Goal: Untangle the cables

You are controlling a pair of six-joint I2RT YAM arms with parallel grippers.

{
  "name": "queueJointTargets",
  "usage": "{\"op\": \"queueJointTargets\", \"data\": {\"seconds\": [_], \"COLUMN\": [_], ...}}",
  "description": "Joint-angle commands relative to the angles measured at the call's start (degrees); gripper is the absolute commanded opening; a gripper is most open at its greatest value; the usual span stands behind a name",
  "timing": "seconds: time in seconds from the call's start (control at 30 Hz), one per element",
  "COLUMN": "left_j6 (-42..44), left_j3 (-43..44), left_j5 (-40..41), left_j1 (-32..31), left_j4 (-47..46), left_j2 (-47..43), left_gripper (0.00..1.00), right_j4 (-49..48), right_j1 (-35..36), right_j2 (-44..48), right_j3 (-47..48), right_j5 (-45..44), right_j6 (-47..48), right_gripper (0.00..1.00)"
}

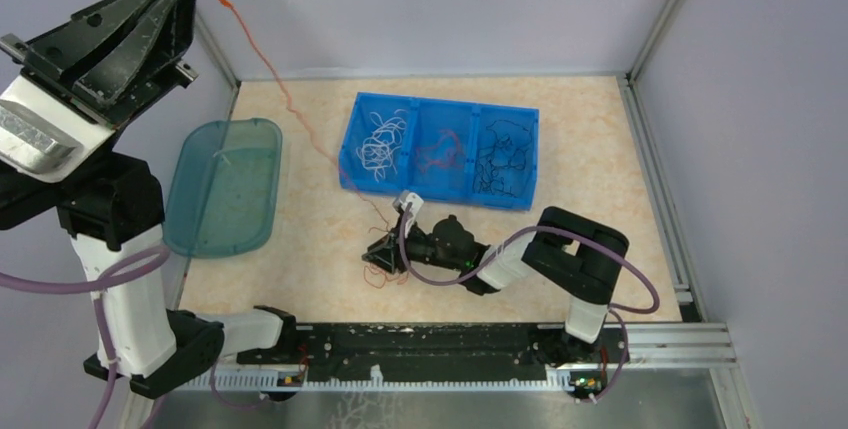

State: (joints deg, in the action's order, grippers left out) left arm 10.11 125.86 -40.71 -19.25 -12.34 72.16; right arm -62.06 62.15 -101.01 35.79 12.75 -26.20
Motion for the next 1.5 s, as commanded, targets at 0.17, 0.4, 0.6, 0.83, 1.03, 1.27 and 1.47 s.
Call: {"op": "queueJointTargets", "data": {"seconds": [0.17,0.4,0.6,0.83,1.03,1.27,1.47], "left_j6": [12.76,27.62,43.01,49.12,36.05,16.66,12.57], "left_j3": [1.94,6.47,10.89,14.86,-0.17,-14.98,-25.85], "left_j5": [5.86,8.40,11.09,7.89,9.75,3.84,3.08], "left_j1": [-0.10,-0.09,0.02,0.00,0.00,0.00,0.00], "left_j4": [-12.21,-20.06,-28.80,-27.68,-18.76,3.79,4.75], "left_j2": [-0.19,1.99,5.40,6.21,-2.58,-9.55,-12.35], "left_gripper": [0.00,0.00,0.00,0.00,0.00,0.00,0.00], "right_j4": [-10.00,-12.48,-13.00,-13.00,-10.47,-0.31,10.85], "right_j1": [0.60,0.62,0.61,0.60,0.53,0.56,0.52], "right_j2": [-2.82,-5.47,-6.98,-7.24,-0.21,13.59,25.18], "right_j3": [-4.98,-7.12,-8.16,-9.74,-9.69,-7.18,-7.17], "right_j5": [-3.70,-4.83,-5.42,-6.94,-8.23,0.73,5.34], "right_j6": [-2.45,-3.03,-3.36,-3.05,0.92,6.58,12.13], "right_gripper": [0.32,0.33,0.42,0.55,0.65,0.88,0.90]}}
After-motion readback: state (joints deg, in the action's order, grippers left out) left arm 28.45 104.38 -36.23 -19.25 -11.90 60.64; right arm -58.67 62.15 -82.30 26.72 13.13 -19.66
